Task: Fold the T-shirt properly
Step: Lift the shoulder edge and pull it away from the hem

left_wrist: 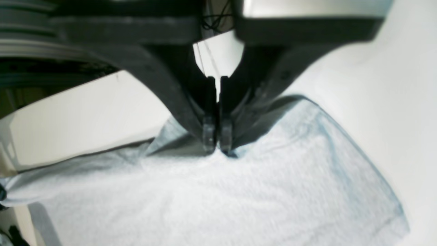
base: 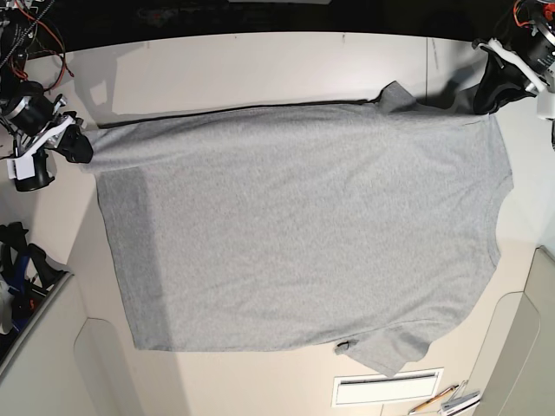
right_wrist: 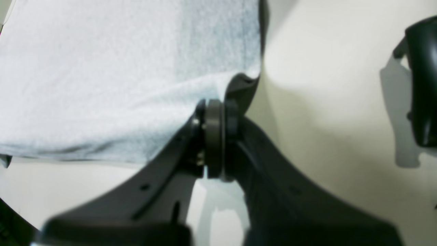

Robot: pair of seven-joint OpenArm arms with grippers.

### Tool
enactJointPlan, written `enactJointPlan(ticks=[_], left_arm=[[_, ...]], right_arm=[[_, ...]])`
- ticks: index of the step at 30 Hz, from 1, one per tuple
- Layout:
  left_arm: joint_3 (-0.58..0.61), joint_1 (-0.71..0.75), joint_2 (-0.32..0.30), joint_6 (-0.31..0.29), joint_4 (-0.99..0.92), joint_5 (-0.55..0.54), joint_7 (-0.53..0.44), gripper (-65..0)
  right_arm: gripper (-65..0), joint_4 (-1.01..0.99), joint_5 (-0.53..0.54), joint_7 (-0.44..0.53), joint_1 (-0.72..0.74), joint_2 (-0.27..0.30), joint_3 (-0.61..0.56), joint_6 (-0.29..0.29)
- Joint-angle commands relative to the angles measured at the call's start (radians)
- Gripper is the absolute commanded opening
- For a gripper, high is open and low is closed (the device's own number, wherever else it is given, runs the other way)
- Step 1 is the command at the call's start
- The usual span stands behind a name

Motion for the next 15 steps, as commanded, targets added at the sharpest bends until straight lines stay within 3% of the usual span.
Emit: enactJointPlan(ticks=[1, 15], left_arm=[[-0.009, -0.007, -0.023, -0.012, 0.015, -0.010, -0.022, -65.0], [-0.009, -0.126, -0.125, -0.012, 0.011, 0.092, -0.042, -65.0]], right_arm=[[-65.0, 0.016, 0.021, 0.017, 0.017, 0.022, 0.011, 0.003], [-65.0, 0.015, 0.019, -0.002, 0.096, 0.021, 0.011, 0.003]])
